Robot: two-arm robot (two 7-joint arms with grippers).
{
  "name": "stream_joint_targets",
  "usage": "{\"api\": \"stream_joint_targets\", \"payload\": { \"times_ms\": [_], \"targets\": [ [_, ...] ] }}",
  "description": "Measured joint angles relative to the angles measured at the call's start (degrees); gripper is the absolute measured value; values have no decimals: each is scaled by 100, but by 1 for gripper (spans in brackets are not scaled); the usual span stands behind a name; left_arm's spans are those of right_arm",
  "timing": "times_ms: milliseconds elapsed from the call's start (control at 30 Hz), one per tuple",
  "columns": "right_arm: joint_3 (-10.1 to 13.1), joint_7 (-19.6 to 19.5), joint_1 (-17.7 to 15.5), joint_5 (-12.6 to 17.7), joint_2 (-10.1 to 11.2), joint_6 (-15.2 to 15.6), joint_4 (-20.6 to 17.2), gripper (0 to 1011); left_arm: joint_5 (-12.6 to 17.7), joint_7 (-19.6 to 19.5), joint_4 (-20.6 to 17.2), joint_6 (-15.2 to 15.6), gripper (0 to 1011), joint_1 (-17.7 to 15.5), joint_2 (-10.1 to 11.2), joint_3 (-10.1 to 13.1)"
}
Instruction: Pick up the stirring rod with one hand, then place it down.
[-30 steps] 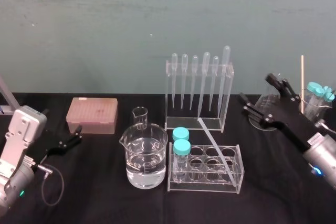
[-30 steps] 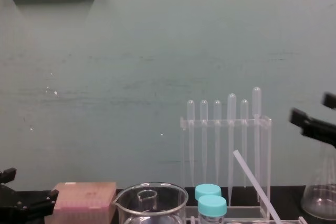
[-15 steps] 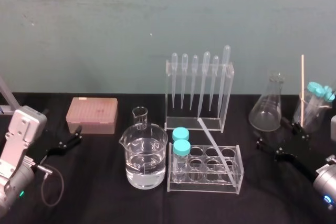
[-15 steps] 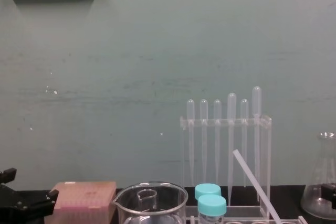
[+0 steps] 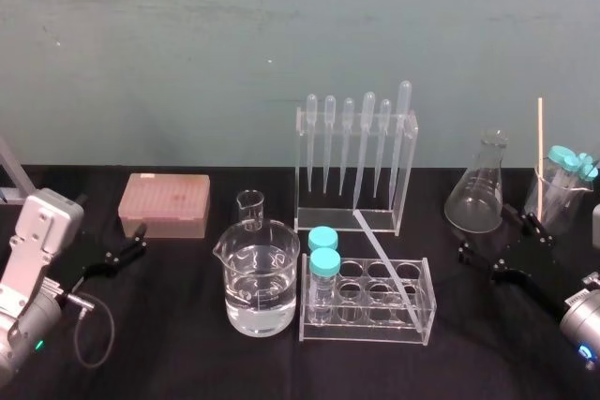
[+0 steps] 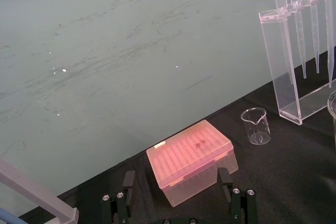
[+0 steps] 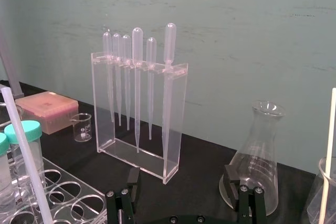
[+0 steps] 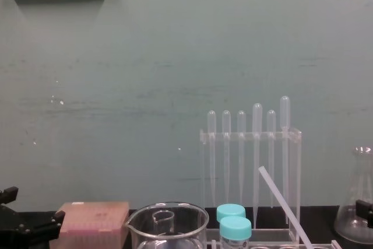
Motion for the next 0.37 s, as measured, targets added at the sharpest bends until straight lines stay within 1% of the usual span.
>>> {"api": "stream_joint_targets", "payload": {
  "times_ms": [367],
  "targets": [
    [0,1,6,4,0,-23,-3,1003,0,0,0,0,1000,0,0,0]
  ]
}}
